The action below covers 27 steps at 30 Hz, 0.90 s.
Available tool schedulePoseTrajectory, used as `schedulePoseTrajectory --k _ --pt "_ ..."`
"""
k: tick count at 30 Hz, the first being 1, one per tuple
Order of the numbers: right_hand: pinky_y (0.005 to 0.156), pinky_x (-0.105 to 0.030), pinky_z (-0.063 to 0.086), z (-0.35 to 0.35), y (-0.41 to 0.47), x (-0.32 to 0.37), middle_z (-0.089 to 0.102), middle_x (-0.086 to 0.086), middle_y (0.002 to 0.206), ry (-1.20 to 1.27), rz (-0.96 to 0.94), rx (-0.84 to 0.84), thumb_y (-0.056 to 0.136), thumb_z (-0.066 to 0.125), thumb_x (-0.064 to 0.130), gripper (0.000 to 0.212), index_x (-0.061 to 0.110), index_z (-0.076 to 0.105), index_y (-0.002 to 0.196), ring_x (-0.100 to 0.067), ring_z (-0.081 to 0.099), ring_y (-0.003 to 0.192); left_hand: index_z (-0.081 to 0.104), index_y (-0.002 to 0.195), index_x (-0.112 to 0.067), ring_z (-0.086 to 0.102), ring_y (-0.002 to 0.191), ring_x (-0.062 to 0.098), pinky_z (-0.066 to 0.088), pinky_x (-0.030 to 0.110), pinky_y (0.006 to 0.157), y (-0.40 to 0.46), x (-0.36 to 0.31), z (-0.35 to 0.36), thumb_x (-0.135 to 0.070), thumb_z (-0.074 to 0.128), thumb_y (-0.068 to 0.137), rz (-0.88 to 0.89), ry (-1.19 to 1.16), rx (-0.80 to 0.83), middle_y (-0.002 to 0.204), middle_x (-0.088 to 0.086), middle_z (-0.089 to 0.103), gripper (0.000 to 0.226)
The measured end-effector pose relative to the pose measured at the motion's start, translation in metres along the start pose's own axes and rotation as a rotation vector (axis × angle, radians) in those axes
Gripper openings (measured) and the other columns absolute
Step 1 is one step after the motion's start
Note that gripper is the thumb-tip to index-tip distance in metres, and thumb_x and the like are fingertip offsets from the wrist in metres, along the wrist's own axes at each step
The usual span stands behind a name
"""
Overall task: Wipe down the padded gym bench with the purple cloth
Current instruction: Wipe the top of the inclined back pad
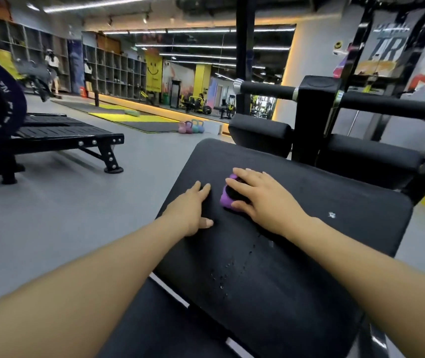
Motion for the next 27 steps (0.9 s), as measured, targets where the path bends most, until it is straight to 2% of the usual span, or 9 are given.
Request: schedulePoseTrajectory --k 2,5,9,12,16,19,22,25,27 --pt "0.114 -0.032 0.009 0.001 0.007 -0.002 0.019 0.003 0.156 -0.031 0.018 0.026 0.097 0.042 0.038 0.052 0.024 0.030 0.146 -0.019 0.017 0.143 0.002 0.151 -0.024 0.017 0.144 0.027 0.028 0.037 0.113 0.002 0.000 -0.001 -0.033 0.061 0.089 0.012 0.030 0.037 0.159 -0.002 -0.004 0.087" --pt "0.110 -0.029 0.015 -0.006 0.045 -0.012 0.026 -0.001 0.153 -0.102 0.063 0.000 0.100 0.038 0.032 0.048 0.019 0.030 0.146 -0.021 0.021 0.140 0.005 0.151 -0.024 0.020 0.143 0.026 0.032 0.037 0.111 0.007 0.002 -0.002 -0.035 0.063 0.087 0.017 0.065 0.032 0.159 -0.002 0.000 0.087" --pt "0.102 -0.032 0.028 -0.006 0.089 -0.025 0.043 -0.006 0.140 -0.084 0.149 -0.087 0.098 0.042 0.028 0.041 0.014 0.044 0.137 -0.026 0.035 0.130 0.006 0.151 -0.025 0.022 0.142 0.025 0.034 0.038 0.110 0.011 0.005 0.000 -0.034 0.066 0.086 0.006 0.049 0.029 0.159 -0.003 0.000 0.089" --pt "0.097 -0.032 0.033 -0.010 0.063 -0.023 0.043 -0.003 0.141 0.034 0.123 -0.094 0.094 0.051 0.029 0.043 0.017 0.047 0.136 -0.024 0.039 0.127 0.006 0.151 -0.024 0.024 0.142 0.025 0.034 0.038 0.109 0.010 0.003 -0.003 -0.035 0.066 0.086 0.012 0.080 0.038 0.159 -0.001 0.001 0.089" --pt "0.103 -0.023 0.028 -0.014 0.002 -0.025 0.031 0.010 0.150 0.085 0.045 -0.065 0.092 0.055 0.032 0.051 0.027 0.041 0.140 -0.014 0.029 0.135 0.005 0.151 -0.022 0.022 0.142 0.025 0.034 0.038 0.110 0.008 0.000 -0.004 -0.033 0.065 0.086 0.013 0.088 0.057 0.159 0.000 0.001 0.089" --pt "0.102 -0.029 0.034 -0.014 0.022 -0.031 0.036 0.003 0.147 0.031 0.050 -0.059 0.094 0.052 0.031 0.047 0.023 0.044 0.139 -0.018 0.032 0.134 0.004 0.151 -0.023 0.022 0.142 0.025 0.034 0.038 0.109 0.008 0.001 -0.004 -0.034 0.065 0.086 0.008 0.095 0.056 0.159 0.000 0.001 0.090" --pt "0.093 -0.038 0.041 -0.010 0.073 -0.038 0.047 -0.009 0.134 -0.077 0.093 -0.112 0.096 0.048 0.028 0.039 0.012 0.050 0.132 -0.028 0.043 0.121 0.005 0.151 -0.024 0.024 0.141 0.025 0.036 0.038 0.108 0.010 0.002 -0.003 -0.036 0.065 0.086 0.014 0.100 0.046 0.159 -0.001 0.001 0.090" --pt "0.087 -0.040 0.044 -0.004 0.121 -0.050 0.048 -0.010 0.126 -0.089 0.238 -0.097 0.097 0.045 0.029 0.035 0.012 0.053 0.126 -0.031 0.048 0.115 0.005 0.151 -0.023 0.022 0.142 0.024 0.034 0.038 0.109 0.010 0.000 0.000 -0.035 0.065 0.086 0.012 0.106 0.053 0.159 0.000 0.001 0.090" --pt "0.086 -0.040 0.044 -0.005 0.122 -0.051 0.047 -0.010 0.127 -0.050 0.235 -0.083 0.096 0.047 0.029 0.034 0.013 0.054 0.125 -0.031 0.048 0.114 0.004 0.151 -0.023 0.022 0.142 0.024 0.034 0.038 0.109 0.010 0.001 -0.002 -0.035 0.065 0.086 0.008 0.113 0.046 0.159 0.000 0.001 0.090"
Point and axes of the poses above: each hand's wrist, its own y-axis towards the middle knuckle, its own z-axis out of the palm, x = y × z, the point moved 7 cm from there along y, towards the middle knuckle
